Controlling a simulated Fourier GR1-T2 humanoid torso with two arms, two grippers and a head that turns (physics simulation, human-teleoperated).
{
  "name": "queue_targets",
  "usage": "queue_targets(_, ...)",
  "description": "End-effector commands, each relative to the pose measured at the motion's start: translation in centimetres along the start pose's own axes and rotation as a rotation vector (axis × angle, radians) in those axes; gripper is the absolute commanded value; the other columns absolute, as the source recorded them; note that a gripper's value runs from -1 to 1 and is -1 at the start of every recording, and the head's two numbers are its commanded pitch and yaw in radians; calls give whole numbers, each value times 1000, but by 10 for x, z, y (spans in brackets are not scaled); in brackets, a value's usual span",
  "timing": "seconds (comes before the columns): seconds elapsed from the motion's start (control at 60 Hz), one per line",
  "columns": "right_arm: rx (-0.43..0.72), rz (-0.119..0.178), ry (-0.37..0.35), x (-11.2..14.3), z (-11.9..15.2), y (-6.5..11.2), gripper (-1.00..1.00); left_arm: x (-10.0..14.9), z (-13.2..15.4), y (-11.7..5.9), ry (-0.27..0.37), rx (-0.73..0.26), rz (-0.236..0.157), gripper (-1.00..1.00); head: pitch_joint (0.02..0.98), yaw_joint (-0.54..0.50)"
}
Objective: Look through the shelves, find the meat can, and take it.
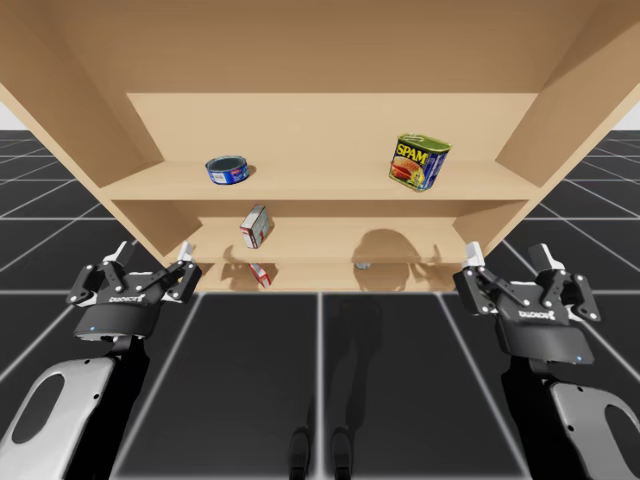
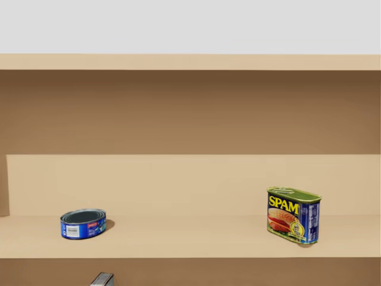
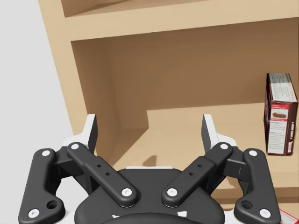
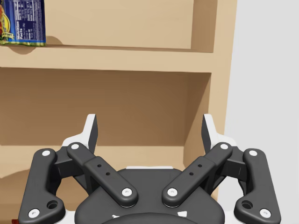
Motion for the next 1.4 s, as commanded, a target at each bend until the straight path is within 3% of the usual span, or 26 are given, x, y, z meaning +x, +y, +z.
queue_targets(0.017, -23, 3, -38, -1, 3, 1, -1000, 0, 0, 0, -2, -1, 0, -1000, 84, -9)
queue_targets(0.067, 5, 8, -40, -1, 3, 1, -1000, 0, 0, 0, -3, -1, 0, -1000, 87, -9)
queue_targets(0.1, 18, -15, -32, 0, 2, 0, -1000, 1, 0, 0, -4, -1, 1, -1000, 96, -12)
queue_targets(0.2, 24, -19, -9, -1, 0, -1, -1000, 1, 0, 0, -5, 0, 1, -1000, 119, -36)
queue_targets(0.3, 21, -21, -9, -1, 0, -1, -1000, 1, 1, 0, -6, -2, 0, -1000, 165, -130)
queue_targets(0.367, 9, -5, -14, -1, -1, -1, -1000, 1, 1, 0, -6, -2, 0, -1000, 195, -197)
queue_targets(0.5, 5, -17, -16, 0, -1, -1, -1000, 1, 1, -1, -7, -11, -3, -1000, 237, -280)
queue_targets(0.767, 9, -24, -19, 12, 3, 3, -1000, 1, 1, -1, -7, -12, 3, -1000, 255, -280)
queue_targets(0.85, -3, -73, -28, 32, 6, 5, -1000, 1, 1, -2, -6, -12, 4, -1000, 254, -275)
queue_targets(0.883, 0, -75, -31, 46, 8, 6, -1000, 1, 1, -2, -5, -13, 4, -1000, 254, -272)
queue_targets(0.967, 47, -117, 24, 70, 9, 10, -1000, 0, 1, -2, -4, -14, 4, -1000, 255, -273)
queue_targets(1.017, 65, -107, 18, 83, 8, 13, -1000, 0, 1, -1, -3, -14, 4, -1000, 255, -274)
queue_targets(1.05, 76, -80, 15, 93, 7, 15, -1000, 0, 1, -1, -3, -13, 5, -1000, 255, -274)
queue_targets(1.183, 111, -26, 2, 122, 2, 23, -1000, 0, 1, 0, 0, -14, 6, -1000, 257, -276)
queue_targets(1.25, 138, -17, 13, 131, -1, 25, -1000, 0, 1, -1, 1, -18, 4, -1000, 257, -279)
queue_targets(1.4, 182, -38, 52, 139, -14, 31, -1000, 0, 1, -2, 3, -25, 2, -1000, 263, -284)
